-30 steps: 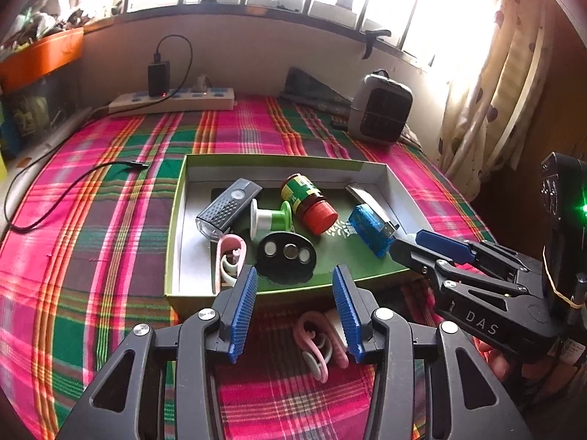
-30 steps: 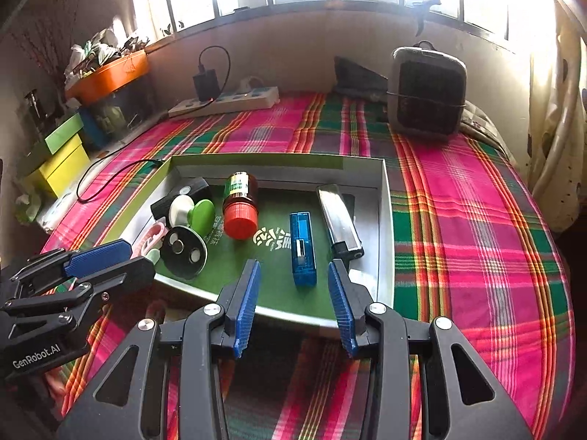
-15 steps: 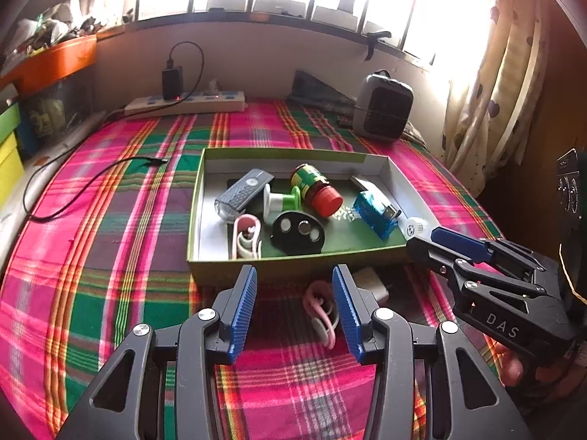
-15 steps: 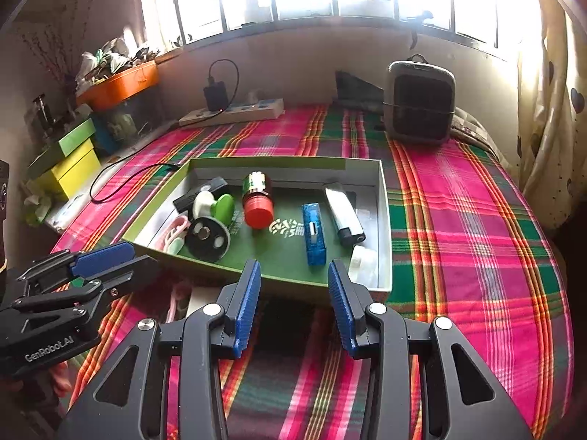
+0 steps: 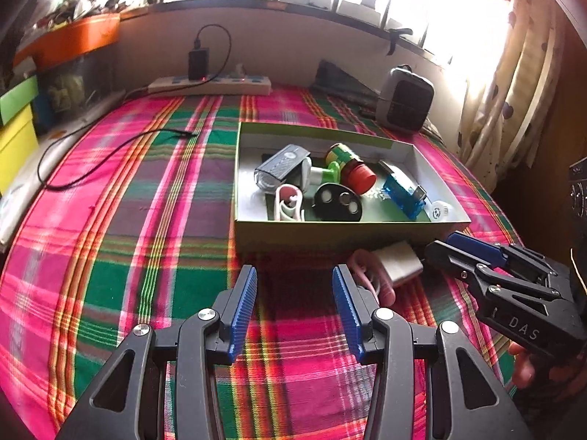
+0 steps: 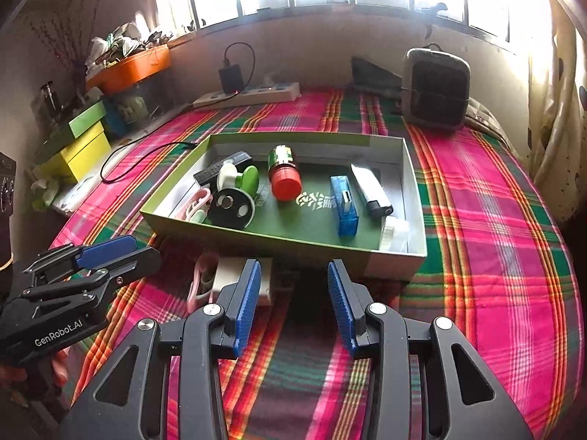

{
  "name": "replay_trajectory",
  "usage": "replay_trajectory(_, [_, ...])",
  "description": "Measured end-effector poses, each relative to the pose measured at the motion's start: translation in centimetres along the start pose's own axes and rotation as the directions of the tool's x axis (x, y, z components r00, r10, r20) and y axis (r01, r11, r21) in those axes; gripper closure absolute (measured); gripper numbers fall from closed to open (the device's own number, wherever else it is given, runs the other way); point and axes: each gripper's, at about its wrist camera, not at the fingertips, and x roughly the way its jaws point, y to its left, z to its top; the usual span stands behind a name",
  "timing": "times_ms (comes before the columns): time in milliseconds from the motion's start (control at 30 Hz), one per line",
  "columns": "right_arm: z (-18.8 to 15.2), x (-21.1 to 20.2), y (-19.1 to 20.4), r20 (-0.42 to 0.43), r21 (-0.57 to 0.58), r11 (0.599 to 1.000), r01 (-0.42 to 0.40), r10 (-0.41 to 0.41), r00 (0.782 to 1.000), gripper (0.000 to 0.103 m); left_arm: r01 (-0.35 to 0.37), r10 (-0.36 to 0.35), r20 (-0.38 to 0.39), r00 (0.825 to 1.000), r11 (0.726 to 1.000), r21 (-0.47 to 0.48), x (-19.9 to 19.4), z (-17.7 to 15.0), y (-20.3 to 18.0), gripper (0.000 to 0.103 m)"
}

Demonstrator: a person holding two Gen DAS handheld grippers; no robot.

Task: Organize rigid objects
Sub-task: 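Withdraw both open grippers from the box toward the remaining objects, then move the left gripper over the pink-white clip while the right gripper approaches the white charger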

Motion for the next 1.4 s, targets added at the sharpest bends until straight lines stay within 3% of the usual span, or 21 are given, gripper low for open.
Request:
replay_trajectory(733, [0.0,1.9,3.2,-0.054,-0.02,1.0,-0.015,0.014,0.998,0.063,0.056,-0.056,-0.001,0.998,0.998,-0.032,-0.2,-0.4,1.0,0.06])
replay_trajectory(767, [0.0,2.0,3.2,-0.055,-0.023,1.0,-0.011,0.01,0.998,0.062,0.056,-0.056,-0.001,0.998,0.998,-0.032,-0.2,-0.4,1.0,0.06])
replay_trajectory(867, [-0.1,2.3,3.5,-0.07,-0.031,1.0,-0.002,0.0,0.998,0.044,0.056,-0.056,-0.002,0.998,0.998,-0.035,-0.2,-0.4,1.0,0.06])
replay_trajectory(900, [-0.2,2.4,3.6,-0.073,-0.031,0.999,-0.004,0.002,0.997,0.043,0.057,-0.057,-0.002,0.998,0.998,-0.036,-0.2,-0.4,1.0,0.06])
replay_trajectory(1400, [-1.1,1.7,0.9,-0.088,0.021,0.996,0.091,-0.089,0.992,0.043,0.06,-0.06,-0.008,0.998,0.998,-0.032,0.0,-0.4,1.0,0.06])
